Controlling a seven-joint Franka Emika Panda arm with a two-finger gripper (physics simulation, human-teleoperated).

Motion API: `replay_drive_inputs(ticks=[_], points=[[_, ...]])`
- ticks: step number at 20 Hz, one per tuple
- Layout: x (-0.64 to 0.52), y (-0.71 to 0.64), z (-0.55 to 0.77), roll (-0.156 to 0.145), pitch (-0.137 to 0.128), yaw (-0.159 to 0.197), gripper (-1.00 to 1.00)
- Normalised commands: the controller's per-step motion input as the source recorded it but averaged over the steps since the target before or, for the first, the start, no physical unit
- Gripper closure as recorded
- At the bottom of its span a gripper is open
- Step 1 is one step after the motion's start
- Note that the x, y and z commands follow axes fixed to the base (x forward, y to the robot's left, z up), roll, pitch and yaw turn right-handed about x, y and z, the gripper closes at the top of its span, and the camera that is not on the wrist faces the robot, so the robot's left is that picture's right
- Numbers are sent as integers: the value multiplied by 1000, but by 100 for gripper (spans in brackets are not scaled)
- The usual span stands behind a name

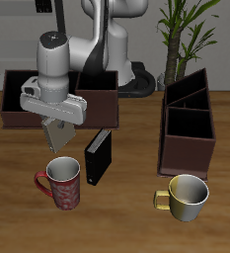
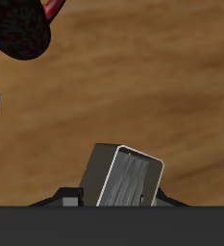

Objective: Place the yellow book into the left desk caddy's left compartment

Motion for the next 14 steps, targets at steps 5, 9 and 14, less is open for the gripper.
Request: replay_drive_inputs(ticks=[5, 9, 14], points=[[95, 382, 616, 24, -58, 32, 100], [-20, 334, 645, 0, -52, 15, 100], [-133, 211, 552, -18, -38, 36, 100]])
